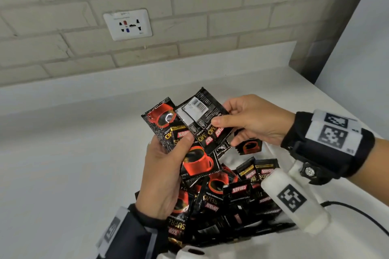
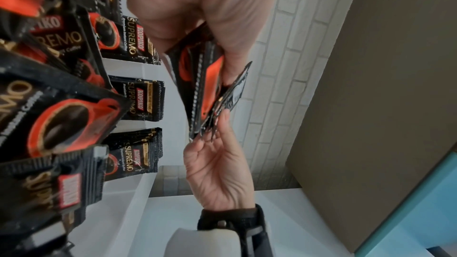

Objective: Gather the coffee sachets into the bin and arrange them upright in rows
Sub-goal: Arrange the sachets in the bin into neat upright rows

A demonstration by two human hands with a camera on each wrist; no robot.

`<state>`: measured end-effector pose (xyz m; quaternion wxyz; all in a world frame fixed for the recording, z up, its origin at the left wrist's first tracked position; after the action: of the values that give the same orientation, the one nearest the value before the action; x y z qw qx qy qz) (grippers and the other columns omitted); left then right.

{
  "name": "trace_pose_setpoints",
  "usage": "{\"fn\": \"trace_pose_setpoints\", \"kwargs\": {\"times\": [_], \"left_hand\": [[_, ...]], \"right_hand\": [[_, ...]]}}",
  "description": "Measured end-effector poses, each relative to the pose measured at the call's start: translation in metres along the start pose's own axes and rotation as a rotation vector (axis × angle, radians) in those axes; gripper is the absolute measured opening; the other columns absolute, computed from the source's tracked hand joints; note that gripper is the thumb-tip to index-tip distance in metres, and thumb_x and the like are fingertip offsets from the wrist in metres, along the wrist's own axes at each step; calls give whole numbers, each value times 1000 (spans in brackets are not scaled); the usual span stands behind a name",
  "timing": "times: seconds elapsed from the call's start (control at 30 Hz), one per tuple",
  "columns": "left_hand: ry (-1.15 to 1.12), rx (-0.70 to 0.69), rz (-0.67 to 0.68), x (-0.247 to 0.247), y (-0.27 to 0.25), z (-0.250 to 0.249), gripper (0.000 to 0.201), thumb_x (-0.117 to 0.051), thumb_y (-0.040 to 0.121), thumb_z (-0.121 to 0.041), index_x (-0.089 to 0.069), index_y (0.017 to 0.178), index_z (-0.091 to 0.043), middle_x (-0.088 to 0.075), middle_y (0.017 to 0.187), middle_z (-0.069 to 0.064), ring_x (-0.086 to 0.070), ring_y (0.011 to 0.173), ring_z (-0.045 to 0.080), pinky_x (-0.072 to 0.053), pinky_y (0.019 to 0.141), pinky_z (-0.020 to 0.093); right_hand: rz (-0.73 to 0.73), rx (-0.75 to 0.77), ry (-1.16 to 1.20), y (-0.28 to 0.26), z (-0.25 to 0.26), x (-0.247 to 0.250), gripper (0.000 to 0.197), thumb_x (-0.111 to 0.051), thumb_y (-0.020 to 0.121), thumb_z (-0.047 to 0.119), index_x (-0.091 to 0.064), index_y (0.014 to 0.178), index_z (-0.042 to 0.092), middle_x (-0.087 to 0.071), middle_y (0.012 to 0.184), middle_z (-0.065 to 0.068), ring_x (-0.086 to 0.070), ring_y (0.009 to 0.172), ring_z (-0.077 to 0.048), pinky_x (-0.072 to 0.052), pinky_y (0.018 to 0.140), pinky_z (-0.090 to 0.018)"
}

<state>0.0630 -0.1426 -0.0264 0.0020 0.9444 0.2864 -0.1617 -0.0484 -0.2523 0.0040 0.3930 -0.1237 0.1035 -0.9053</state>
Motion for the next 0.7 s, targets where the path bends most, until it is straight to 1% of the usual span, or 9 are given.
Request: {"fn": "trace_pose_setpoints", "kwargs": {"times": [0.17,0.3,0.33,0.43,0.47,0.53,0.6,0.63,0.7], "left_hand": [[4,-25,58,-3,-2,-2,15,-66,63,-21,-73,75,-28,-74,91,6,-70,86,24,-52,84,47],[1,-28,72,-4,-6,-3,25,-63,64,-22,-66,89,-19,-75,89,4,-72,79,20,-57,67,36],[20,-32,66,-4,-6,-3,29,-64,64,-21,-64,93,-18,-75,90,3,-72,80,20,-57,67,36],[69,-30,19,4,-4,-2,37,-68,63,-16,-62,100,-15,-74,92,5,-71,83,23,-55,75,44],[71,-27,6,7,-3,-3,38,-68,64,-14,-62,101,-14,-74,92,6,-71,82,24,-55,74,45],[68,-36,-25,16,1,-7,40,-68,63,-14,-63,103,-14,-74,92,6,-71,80,22,-56,70,42],[68,-60,-56,28,5,-16,43,-69,62,-17,-64,104,-15,-74,92,5,-70,78,20,-54,69,38],[60,-73,-68,34,7,-22,43,-69,60,-19,-64,103,-15,-73,91,4,-69,77,19,-54,68,37],[27,-99,-84,47,11,-33,41,-70,56,-22,-64,97,-17,-74,88,1,-69,73,16,-57,61,33]], "right_hand": [[24,-16,6,-3,-4,-4,10,-67,78,11,-56,79,11,-63,63,0,-59,46,-6,-49,42,-16],[12,-21,9,-4,-8,-6,12,-67,79,11,-55,79,11,-61,66,-2,-58,46,-6,-49,42,-16],[14,-19,0,-4,-8,-6,12,-67,78,11,-55,79,12,-62,66,-2,-58,46,-6,-49,41,-16],[16,11,-80,-6,-3,-8,12,-67,79,14,-55,82,13,-65,66,-1,-59,44,-7,-47,40,-17],[7,35,-115,-6,1,-6,11,-66,81,15,-56,84,14,-67,67,0,-59,44,-8,-46,39,-17],[-49,107,-170,-7,14,4,9,-62,84,15,-58,90,21,-69,75,1,-57,42,-7,-40,35,-16],[-133,172,-167,-6,29,18,13,-57,88,12,-60,92,24,-69,83,1,-53,38,-6,-34,31,-16],[-168,194,-137,-5,36,24,14,-56,89,10,-61,94,21,-68,85,1,-53,38,-5,-34,32,-15],[-194,242,-65,-3,49,33,18,-52,89,1,-63,101,11,-67,86,1,-57,44,-4,-41,38,-13]]}}
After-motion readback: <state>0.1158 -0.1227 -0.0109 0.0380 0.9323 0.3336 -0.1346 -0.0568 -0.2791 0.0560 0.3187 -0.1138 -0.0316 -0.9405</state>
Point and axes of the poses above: each hand's wrist, its own y-axis towards the middle knuckle, its own x-axis out of the back of the hand, z = x × y, the point moved 7 cm from there along y, towards the middle knuckle
